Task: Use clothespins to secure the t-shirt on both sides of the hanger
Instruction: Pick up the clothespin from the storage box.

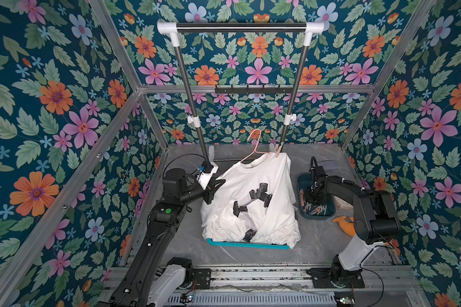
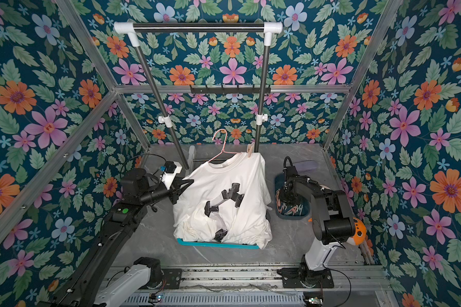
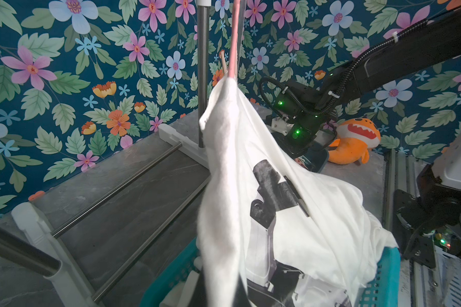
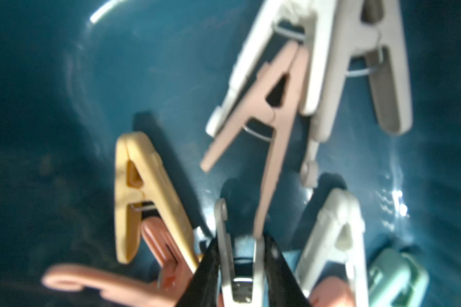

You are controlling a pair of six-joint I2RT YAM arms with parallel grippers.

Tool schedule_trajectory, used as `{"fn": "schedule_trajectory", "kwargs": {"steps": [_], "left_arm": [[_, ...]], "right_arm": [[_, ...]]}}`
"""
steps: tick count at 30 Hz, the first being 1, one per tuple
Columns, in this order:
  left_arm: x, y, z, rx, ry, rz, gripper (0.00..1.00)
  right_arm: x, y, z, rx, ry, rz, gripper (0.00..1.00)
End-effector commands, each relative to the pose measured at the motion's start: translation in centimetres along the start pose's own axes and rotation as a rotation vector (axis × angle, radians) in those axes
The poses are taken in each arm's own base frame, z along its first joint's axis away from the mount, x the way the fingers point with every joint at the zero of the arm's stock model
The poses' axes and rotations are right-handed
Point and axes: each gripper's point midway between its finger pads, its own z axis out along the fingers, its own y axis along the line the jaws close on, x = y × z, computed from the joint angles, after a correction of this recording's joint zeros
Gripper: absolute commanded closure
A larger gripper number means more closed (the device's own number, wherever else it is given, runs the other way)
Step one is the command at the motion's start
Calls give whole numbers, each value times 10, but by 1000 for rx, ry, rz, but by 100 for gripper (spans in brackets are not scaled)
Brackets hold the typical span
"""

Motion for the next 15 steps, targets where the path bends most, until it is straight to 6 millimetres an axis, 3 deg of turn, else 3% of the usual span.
{"fn": "schedule_trajectory", "kwargs": {"steps": [1, 15], "left_arm": [[-17, 2, -2, -11, -56, 47, 100], [-18, 0, -4, -15, -62, 59, 100]], "right_arm": [[8, -5, 4, 35, 52, -3, 72], [18, -10, 10, 103, 137, -22, 70]]}}
